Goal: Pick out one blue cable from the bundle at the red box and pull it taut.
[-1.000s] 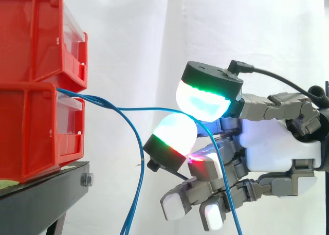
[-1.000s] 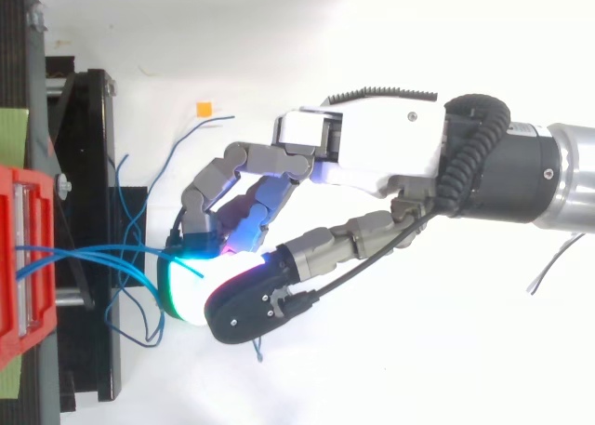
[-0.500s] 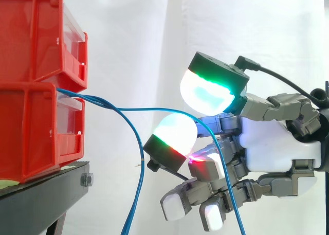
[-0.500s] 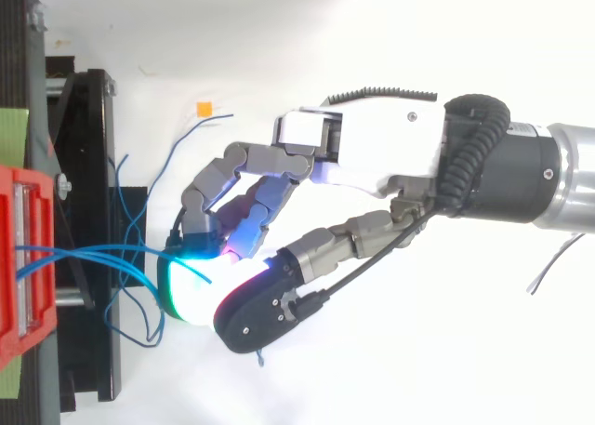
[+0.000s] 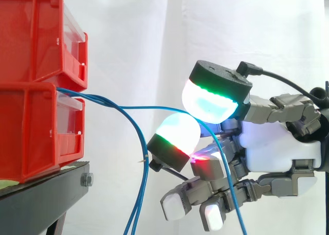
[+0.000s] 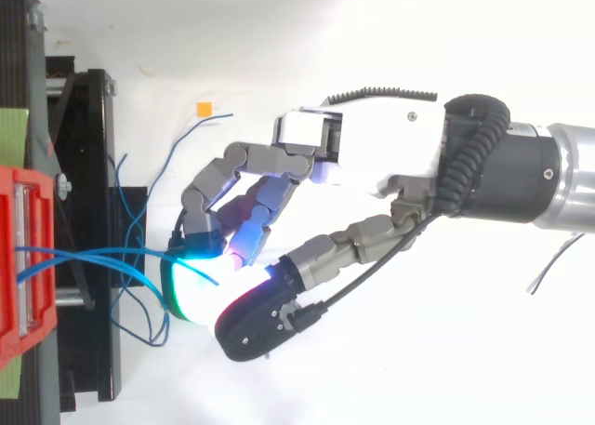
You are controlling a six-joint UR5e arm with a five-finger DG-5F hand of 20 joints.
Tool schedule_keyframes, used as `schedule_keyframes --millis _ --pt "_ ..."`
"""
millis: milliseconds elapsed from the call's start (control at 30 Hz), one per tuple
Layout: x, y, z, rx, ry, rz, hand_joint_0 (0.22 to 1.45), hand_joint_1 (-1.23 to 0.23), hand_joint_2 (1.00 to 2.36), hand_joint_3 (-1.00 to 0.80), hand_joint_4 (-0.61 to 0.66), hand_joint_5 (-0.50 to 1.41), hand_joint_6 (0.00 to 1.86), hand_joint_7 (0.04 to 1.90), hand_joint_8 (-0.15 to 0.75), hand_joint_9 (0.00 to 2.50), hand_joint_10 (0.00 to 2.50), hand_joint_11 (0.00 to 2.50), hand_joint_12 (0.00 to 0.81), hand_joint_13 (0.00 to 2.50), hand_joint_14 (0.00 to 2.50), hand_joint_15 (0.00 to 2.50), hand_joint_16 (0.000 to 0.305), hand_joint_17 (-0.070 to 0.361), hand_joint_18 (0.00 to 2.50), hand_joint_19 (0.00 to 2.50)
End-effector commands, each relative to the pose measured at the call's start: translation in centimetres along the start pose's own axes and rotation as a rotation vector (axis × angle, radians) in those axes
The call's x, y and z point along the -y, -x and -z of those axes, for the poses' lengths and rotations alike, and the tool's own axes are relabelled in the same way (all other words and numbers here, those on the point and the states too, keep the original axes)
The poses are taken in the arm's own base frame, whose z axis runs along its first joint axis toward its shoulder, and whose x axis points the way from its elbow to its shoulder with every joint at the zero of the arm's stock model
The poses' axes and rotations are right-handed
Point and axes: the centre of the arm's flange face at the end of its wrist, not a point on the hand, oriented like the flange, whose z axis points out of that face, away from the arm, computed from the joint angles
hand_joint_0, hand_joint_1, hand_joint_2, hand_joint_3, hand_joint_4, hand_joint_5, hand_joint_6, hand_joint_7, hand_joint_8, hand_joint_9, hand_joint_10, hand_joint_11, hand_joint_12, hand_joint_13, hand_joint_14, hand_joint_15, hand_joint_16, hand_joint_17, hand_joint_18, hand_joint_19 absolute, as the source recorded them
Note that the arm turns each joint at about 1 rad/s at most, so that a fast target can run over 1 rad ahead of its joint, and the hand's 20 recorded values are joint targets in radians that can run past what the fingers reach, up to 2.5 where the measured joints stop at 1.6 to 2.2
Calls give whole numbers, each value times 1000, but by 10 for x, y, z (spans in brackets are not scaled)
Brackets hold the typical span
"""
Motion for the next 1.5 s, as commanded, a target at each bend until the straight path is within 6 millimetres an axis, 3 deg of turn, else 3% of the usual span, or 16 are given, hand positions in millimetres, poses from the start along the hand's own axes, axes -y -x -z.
schedule_keyframes --millis 0,800,1167,1367,1467 --pt "0 0 0 0 1 0 632 -791 1019 -267 -67 -119 958 950 208 1162 30 907 289 780 19 464 41 92 792 646" --pt "-1 -3 1 -30 -4 3 645 -819 1021 -164 -31 -94 954 1023 217 1211 29 882 292 793 19 460 41 92 804 659" --pt "-34 6 20 -48 -67 30 643 -822 1020 -163 -20 -93 953 1031 230 1202 29 866 292 792 18 449 42 93 807 651" --pt "-32 13 26 -47 -108 38 645 -823 1019 -171 -28 -92 952 1037 239 1150 28 784 293 789 18 450 42 94 805 649" --pt "-32 14 25 -41 -103 40 645 -824 1019 -169 -27 -92 952 1032 282 1036 23 553 287 766 17 375 42 93 809 626"
